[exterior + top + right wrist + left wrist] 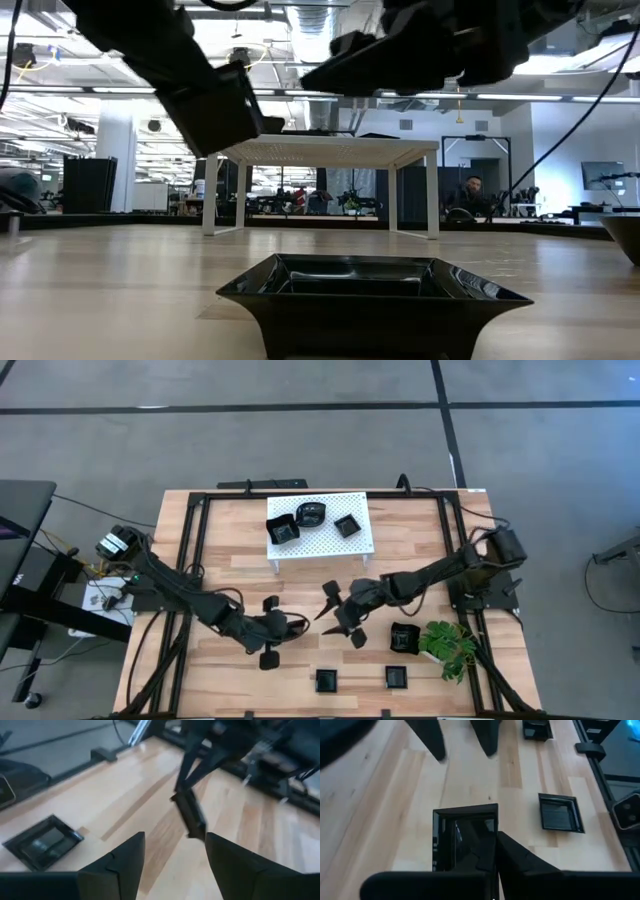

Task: Pick & Place Mini shaped plates
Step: Stack the black square plate on top of the black square plate on the shelf

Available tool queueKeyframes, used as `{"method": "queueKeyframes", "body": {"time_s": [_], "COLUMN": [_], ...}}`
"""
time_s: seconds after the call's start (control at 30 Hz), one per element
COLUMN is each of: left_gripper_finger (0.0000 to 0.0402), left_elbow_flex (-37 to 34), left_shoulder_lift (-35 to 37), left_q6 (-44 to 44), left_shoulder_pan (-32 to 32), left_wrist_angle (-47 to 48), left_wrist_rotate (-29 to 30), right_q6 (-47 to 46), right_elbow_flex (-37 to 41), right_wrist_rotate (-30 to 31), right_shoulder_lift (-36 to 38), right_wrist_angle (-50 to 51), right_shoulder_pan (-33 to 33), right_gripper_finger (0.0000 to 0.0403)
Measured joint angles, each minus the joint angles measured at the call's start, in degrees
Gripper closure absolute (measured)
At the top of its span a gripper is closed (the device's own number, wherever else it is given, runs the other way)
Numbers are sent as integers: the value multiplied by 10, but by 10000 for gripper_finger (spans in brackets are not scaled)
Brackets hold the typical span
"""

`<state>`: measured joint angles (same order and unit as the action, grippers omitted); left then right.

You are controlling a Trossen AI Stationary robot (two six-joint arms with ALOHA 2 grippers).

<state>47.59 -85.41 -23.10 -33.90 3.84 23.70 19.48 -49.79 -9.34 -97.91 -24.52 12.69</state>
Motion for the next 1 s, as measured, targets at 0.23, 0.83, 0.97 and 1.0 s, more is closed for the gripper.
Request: {"method": "queueKeyframes", "body": {"time_s": [0.23, 0.83, 0.97, 1.0], "left_gripper_finger": [393, 393, 391, 389], "left_elbow_flex": [0, -2, -2, -2], "left_shoulder_lift": [0, 0, 0, 0], "left_q6": [27, 37, 65, 67], "left_shoulder_pan": [8, 10, 20, 23], "left_wrist_angle": [-15, -25, -42, -43], "left_wrist_rotate": [-2, -21, -1, 0], "right_q6": [0, 27, 39, 40], "right_elbow_flex": [-51, -78, -78, -78], "right_wrist_rotate": [-12, -11, -11, -11], "right_shoulder_lift": [-59, -73, -73, -73], "right_wrist_angle": [5, -6, -5, -5], "right_shoulder_pan": [0, -4, -5, -5], "right_gripper_finger": [234, 276, 276, 277]}}
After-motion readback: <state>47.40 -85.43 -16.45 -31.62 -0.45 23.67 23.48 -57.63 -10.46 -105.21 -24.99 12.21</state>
